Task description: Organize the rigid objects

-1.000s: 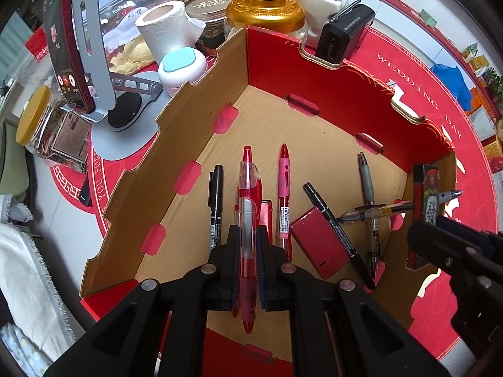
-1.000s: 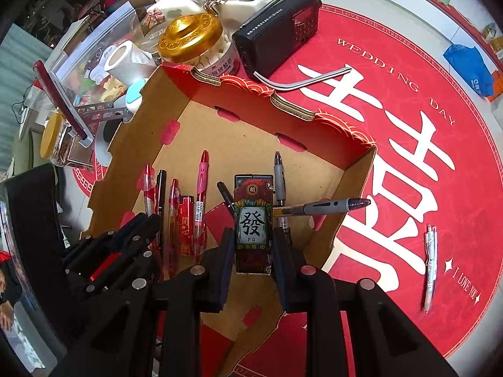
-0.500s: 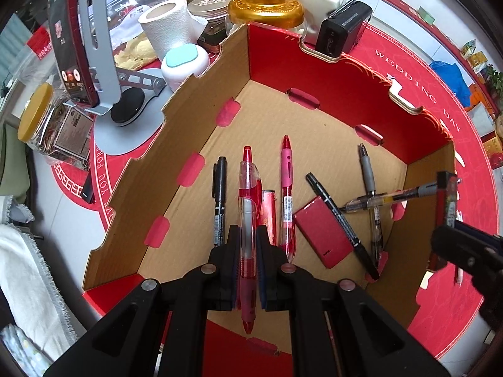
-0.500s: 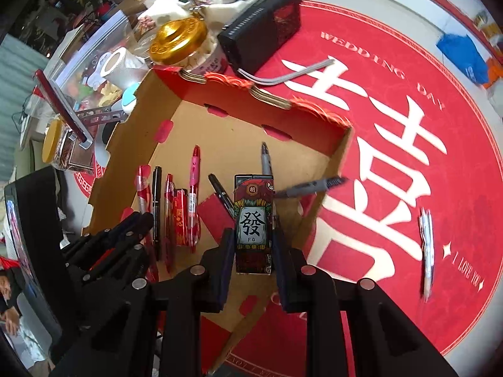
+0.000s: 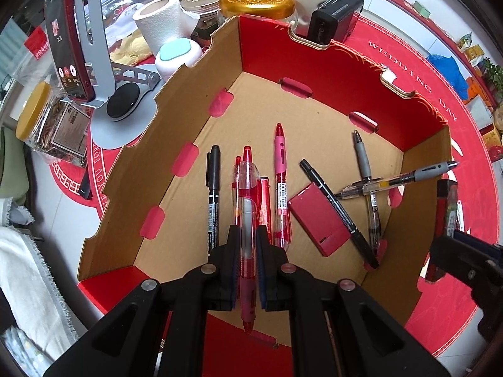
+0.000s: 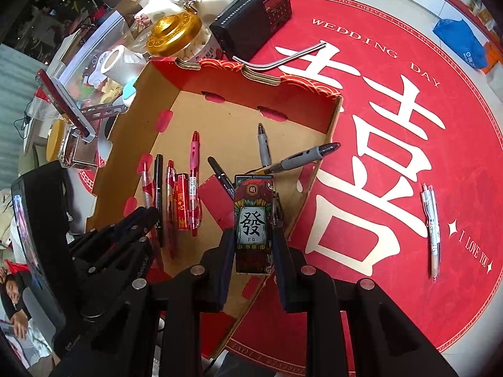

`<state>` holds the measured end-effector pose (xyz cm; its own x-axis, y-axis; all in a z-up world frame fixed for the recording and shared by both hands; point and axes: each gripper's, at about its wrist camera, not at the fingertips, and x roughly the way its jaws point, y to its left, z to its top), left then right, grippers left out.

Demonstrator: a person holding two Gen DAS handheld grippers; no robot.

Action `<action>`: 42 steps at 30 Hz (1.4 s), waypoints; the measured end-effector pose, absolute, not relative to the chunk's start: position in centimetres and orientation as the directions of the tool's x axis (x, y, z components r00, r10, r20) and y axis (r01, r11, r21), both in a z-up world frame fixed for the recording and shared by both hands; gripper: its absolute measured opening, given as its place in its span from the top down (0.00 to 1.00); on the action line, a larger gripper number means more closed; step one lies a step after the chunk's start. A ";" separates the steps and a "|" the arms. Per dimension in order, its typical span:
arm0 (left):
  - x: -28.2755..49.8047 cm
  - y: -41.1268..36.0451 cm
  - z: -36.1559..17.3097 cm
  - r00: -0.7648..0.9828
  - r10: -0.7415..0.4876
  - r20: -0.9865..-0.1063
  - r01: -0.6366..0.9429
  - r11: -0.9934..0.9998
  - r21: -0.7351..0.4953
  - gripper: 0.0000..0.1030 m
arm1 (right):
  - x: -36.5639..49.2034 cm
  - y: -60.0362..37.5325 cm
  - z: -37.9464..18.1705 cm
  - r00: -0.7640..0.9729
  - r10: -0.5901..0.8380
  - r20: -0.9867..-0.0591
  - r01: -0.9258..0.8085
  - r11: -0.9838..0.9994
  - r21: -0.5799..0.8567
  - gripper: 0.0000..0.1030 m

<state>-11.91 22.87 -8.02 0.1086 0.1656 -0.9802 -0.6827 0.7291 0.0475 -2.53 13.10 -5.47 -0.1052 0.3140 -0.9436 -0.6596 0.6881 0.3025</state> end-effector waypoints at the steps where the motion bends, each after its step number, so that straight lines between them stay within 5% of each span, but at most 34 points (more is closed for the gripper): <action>1: -11.9 22.9 -8.0 0.109 0.166 -0.980 -0.684 0.728 0.047 0.90 | -2.5 13.2 -5.5 -0.106 0.314 -0.943 -0.660 0.687 0.303 0.76; 42: -10.3 24.5 -9.1 0.088 0.158 -0.983 -0.694 0.718 0.053 0.90 | -2.2 16.9 -6.7 -0.106 0.298 -0.948 -0.690 0.665 0.287 0.76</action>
